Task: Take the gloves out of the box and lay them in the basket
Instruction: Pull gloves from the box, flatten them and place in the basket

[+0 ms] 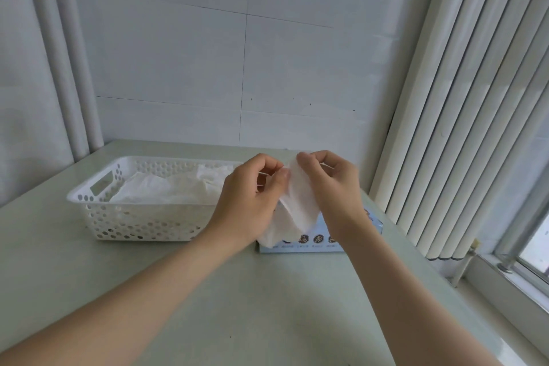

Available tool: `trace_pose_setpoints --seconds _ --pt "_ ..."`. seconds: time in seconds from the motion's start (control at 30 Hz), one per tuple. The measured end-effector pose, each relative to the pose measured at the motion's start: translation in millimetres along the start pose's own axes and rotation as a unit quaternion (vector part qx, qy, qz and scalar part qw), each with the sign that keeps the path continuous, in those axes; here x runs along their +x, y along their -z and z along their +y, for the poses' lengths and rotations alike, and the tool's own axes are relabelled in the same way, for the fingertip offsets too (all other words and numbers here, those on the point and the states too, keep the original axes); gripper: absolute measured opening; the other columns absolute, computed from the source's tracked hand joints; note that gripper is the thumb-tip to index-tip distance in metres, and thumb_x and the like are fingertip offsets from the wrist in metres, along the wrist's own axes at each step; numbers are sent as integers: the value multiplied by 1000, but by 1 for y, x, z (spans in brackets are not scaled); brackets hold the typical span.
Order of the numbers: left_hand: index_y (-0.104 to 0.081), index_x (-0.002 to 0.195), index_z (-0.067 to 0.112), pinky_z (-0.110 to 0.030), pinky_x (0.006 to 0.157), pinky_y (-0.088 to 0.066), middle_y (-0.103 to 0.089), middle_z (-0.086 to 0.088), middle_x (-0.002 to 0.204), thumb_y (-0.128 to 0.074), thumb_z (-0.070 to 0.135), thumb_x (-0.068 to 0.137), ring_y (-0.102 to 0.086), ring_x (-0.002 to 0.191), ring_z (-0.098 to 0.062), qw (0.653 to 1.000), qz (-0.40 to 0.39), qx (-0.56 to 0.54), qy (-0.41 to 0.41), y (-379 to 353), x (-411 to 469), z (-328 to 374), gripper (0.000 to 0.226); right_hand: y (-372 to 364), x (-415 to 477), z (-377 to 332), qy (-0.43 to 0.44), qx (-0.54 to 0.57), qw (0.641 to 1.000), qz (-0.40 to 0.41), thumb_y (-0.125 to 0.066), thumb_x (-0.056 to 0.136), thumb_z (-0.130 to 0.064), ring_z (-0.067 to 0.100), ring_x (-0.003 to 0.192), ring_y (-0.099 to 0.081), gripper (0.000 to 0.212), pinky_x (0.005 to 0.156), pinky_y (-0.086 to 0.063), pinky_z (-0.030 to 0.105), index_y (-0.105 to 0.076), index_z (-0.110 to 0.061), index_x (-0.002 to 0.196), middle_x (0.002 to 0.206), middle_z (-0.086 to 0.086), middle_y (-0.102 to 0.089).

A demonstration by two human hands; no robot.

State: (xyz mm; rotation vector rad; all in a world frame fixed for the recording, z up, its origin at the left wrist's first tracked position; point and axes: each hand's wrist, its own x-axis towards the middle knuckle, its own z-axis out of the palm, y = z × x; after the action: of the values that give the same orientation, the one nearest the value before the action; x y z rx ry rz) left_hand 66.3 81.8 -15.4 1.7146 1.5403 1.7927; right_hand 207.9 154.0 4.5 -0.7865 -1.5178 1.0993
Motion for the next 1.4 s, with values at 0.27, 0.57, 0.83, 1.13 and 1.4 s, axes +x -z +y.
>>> trace_pose_setpoints --seconds 0.27,0.57,0.83,1.13,1.4 --pt "-70 89 18 -25 74 -49 -71 7 81 -63 28 97 -64 78 -10 999 18 -43 17 20 14 9 15 3 -5 -5 -24 12 980 -199 -45 98 -1 35 58 -64 38 53 -53 37 -72 -16 119 73 23 -68" --pt "-77 96 11 -35 88 -53 -76 -12 99 -60 19 102 -72 95 -22 982 -134 -68 112 37 18 21 20 1 -1 4 26 -59 974 -217 -69 94 -28 34 85 -66 20 78 -52 48 -76 -12 105 97 27 -69" --pt "-72 103 0 -36 79 -63 -75 -13 90 -74 28 93 -74 81 -27 969 -170 -71 162 42 22 16 30 1 -3 6 26 -35 983 -178 -77 95 -10 22 75 -72 24 69 -56 35 -62 8 90 82 13 -75" --pt "-42 72 15 -36 68 -34 -40 -3 73 -50 24 95 -40 69 -17 990 -22 -39 135 40 28 21 26 5 -7 -2 -28 -57 980 -188 -88 86 -23 29 72 -75 39 60 -55 33 -63 7 90 84 18 -79" --pt "-30 79 18 -31 57 -25 -31 6 71 -43 24 106 -28 62 -13 992 56 37 106 44 34 9 30 5 -1 9 -94 30 967 -235 -78 92 -13 37 81 -71 24 73 -58 45 -67 7 100 92 22 -72"
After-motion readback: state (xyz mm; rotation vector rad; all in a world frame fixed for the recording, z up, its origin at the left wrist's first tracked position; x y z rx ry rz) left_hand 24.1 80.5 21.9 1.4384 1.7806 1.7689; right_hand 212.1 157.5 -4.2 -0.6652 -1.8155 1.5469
